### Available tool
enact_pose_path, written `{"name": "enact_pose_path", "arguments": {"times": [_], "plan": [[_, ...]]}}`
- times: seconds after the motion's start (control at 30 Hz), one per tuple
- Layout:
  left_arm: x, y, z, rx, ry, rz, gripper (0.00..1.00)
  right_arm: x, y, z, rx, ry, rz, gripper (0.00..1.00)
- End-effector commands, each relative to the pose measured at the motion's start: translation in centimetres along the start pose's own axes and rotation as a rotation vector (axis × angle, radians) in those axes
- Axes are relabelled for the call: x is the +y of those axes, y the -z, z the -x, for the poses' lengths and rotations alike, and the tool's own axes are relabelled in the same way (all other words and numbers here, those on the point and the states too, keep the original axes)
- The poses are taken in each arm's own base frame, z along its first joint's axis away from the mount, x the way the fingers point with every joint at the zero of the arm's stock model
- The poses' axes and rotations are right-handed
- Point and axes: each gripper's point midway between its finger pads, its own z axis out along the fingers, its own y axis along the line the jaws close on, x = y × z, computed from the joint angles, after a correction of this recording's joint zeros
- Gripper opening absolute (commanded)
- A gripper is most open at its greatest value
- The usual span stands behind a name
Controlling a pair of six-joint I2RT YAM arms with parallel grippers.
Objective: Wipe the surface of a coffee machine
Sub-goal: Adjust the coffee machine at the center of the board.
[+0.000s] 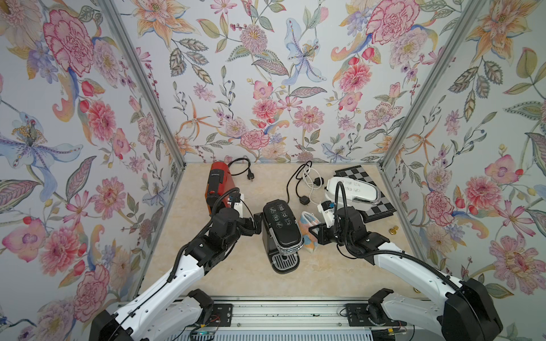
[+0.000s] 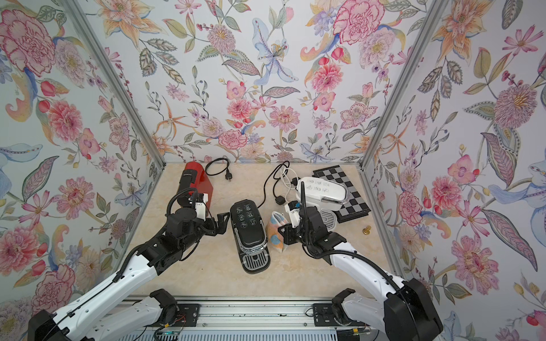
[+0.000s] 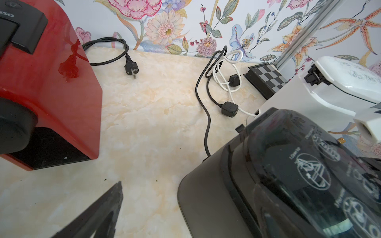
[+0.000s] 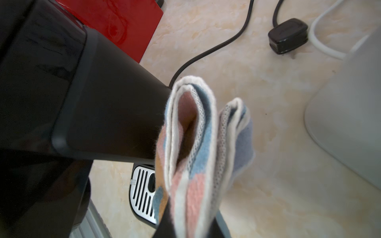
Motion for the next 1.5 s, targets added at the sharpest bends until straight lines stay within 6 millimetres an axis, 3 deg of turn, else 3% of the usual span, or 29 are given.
{"name": "enact_pose_path", "arguments": {"times": [0.0,0.23,0.4,0.5,0.7,0.93,1.17,1.47], "plan": [[1.0,-0.4,-0.4,-0.015,0.049,0.035,0.99,-0.7,-0.7,1.3,-0.089,0.000,-0.033,0.00],[2.3,-1.2,-2.6,0.015,0.072,0.081,0.99,-0.6,-2.2,-1.6,-0.018,-0.036,0.010,0.00],[3.0,-1.6,-3.8,0.025,0.091,0.098,0.99,0.4,-3.1,-5.2,0.062,-0.095,0.077,0.00],[2.8,-1.9,-4.3,0.034,0.098,0.079,0.99,1.6,-3.9,-8.2,0.144,-0.099,0.109,0.00],[1.5,-2.9,-5.0,0.025,0.126,-0.007,0.99,3.2,-5.2,-11.5,0.205,-0.145,0.193,0.00],[0.7,-4.0,-4.2,0.019,0.104,-0.031,0.99,4.4,-7.0,-13.1,0.240,-0.207,0.283,0.00],[1.2,-5.0,-2.1,0.020,0.049,0.005,0.99,8.4,-8.3,-14.2,0.278,-0.195,0.372,0.00],[3.4,-5.1,-0.4,0.011,0.039,0.040,0.99,8.4,-8.0,-12.9,0.243,-0.160,0.344,0.00]]}}
